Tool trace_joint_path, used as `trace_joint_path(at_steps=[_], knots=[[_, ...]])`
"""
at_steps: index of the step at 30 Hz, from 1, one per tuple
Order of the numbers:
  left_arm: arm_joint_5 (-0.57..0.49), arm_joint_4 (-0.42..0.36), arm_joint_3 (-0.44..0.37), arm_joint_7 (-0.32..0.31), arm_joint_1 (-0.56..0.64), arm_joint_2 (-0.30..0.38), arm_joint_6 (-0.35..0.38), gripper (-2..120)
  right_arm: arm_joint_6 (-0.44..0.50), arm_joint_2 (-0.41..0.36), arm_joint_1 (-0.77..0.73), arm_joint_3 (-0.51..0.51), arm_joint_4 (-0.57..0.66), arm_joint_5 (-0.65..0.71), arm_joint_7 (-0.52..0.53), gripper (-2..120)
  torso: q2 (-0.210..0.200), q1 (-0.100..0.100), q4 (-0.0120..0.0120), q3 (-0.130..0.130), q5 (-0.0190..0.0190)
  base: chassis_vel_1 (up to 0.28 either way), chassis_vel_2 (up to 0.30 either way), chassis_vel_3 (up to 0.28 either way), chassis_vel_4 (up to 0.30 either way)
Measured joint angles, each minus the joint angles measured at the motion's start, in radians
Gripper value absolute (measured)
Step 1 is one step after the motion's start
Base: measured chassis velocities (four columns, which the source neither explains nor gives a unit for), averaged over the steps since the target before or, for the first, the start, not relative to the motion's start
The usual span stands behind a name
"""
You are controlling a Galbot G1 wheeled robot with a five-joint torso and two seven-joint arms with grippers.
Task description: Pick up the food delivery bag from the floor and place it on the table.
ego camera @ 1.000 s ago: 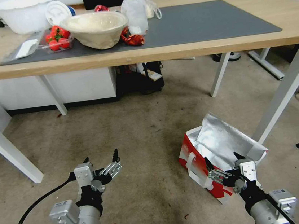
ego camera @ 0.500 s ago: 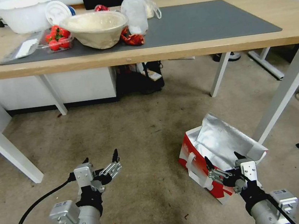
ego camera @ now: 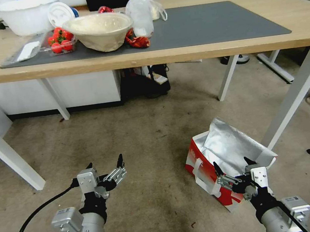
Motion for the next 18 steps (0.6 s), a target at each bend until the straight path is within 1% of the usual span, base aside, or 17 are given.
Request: trace_joint_path(at_steps=[6, 10, 12, 16, 18], knots=[[-0.002, 0.000, 0.002, 0.001, -0.003, 0.000, -0.001, 100, 0.000, -0.003, 0.000, 0.003, -0.001, 0.000, 0.000, 100, 0.001, 0.000, 0.0000, 0.000, 0.0000, 0.000, 0.000, 0.000, 0.000], [0.006, 0.012, 0.000, 0.018, -0.005, 0.003, -0.040, 100, 0.000, -0.007, 0.000, 0.005, -0.004, 0.001, 0.000, 100, 0.001, 0.000, -0.0001, 0.000, -0.0002, 0.000, 0.000, 0.000, 0.000], [0.009, 0.014, -0.002, 0.022, -0.004, 0.004, -0.046, 100, 0.000, -0.011, 0.002, 0.006, -0.005, 0.003, 0.000, 100, 0.001, 0.000, -0.0001, 0.000, 0.0000, 0.000, 0.000, 0.000, 0.000], [0.022, 0.017, -0.007, 0.027, -0.004, 0.009, -0.060, 100, 0.005, -0.042, 0.034, 0.026, -0.008, 0.025, 0.001, 100, 0.002, 0.000, -0.0001, 0.000, 0.0000, 0.000, 0.000, 0.000, 0.000], [0.029, 0.017, -0.010, 0.028, -0.004, 0.012, -0.061, 100, 0.027, -0.091, 0.080, 0.052, -0.029, 0.057, -0.009, 100, 0.002, 0.000, -0.0001, 0.000, 0.0001, 0.000, 0.000, 0.000, 0.000]])
